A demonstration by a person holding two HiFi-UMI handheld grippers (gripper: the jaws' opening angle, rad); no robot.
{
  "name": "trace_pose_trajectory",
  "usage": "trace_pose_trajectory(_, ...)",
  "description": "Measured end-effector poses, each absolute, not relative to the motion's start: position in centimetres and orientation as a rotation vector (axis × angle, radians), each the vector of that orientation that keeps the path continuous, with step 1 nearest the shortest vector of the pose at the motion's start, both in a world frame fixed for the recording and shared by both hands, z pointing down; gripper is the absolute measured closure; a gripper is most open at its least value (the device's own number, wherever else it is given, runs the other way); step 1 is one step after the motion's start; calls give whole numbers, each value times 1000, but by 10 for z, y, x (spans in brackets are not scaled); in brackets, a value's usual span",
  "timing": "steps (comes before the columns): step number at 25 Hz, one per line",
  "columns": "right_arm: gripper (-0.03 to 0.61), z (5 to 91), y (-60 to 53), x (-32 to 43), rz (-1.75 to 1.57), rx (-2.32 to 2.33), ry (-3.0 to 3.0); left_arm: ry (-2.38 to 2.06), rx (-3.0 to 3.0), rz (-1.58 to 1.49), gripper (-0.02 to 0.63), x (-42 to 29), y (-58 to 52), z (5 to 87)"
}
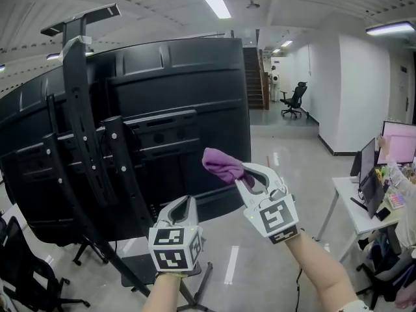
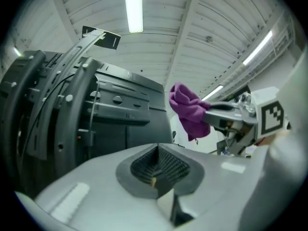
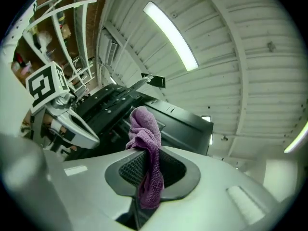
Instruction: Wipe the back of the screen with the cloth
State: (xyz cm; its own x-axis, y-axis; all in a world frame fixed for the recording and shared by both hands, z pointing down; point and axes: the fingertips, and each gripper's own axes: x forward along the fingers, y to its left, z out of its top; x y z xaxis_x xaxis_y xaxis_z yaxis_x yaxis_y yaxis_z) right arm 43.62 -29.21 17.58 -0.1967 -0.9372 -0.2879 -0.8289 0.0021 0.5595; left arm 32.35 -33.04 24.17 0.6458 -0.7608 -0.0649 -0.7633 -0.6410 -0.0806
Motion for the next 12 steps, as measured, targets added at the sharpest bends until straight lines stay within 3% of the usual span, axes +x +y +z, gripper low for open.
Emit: trace_pose_trajectory(12,528,-50,-449,489,-1533,1960,-1472,1357,-2602,201,607,350,-429,105)
